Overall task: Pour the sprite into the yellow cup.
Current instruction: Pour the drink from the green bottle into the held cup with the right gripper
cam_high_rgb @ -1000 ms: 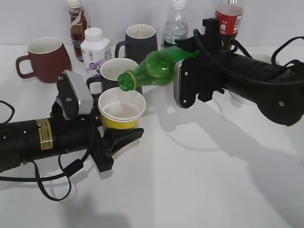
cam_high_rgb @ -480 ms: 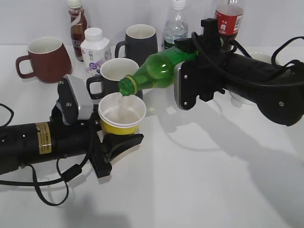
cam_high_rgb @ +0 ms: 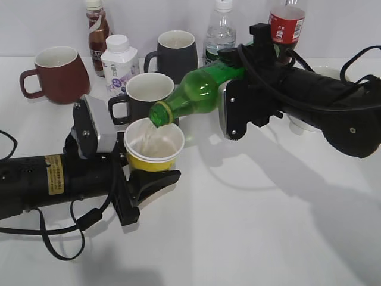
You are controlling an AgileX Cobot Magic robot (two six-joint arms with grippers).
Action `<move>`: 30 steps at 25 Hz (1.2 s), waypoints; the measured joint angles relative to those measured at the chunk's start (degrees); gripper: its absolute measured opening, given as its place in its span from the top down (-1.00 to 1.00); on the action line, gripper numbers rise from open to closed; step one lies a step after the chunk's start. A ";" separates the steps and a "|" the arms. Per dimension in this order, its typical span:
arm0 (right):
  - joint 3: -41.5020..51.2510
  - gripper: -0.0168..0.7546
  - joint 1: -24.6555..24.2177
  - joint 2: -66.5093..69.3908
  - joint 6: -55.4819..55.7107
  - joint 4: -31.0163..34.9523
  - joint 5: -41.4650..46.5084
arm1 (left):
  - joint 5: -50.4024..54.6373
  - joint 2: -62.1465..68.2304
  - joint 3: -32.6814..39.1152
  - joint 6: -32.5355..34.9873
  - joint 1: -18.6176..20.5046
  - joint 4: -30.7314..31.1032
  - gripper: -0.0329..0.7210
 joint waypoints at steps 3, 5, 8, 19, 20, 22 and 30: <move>0.00 -0.10 0.00 0.00 -0.17 0.00 0.00 | 0.00 0.00 0.05 0.00 0.00 0.05 -0.21; 0.00 -0.10 0.00 0.00 -0.17 0.00 0.00 | 0.00 0.00 0.05 0.00 0.00 0.05 -0.21; 0.00 -0.10 0.00 0.00 -0.57 0.00 0.00 | 0.00 0.00 0.05 0.00 0.00 0.11 -0.21; 0.00 -0.10 0.00 0.00 -1.35 0.00 0.00 | 0.00 0.00 0.22 0.00 0.00 0.22 -0.21; 0.00 -0.10 0.00 0.00 -1.40 0.00 0.00 | 0.00 0.00 0.22 0.00 0.00 0.29 -0.21; 0.00 -0.10 0.00 0.00 -1.48 0.00 0.00 | 0.00 0.00 0.22 0.00 0.00 0.27 -0.21; 0.00 -0.10 0.00 -0.01 -1.66 0.00 0.00 | 0.00 0.00 0.22 0.00 0.00 0.31 -0.21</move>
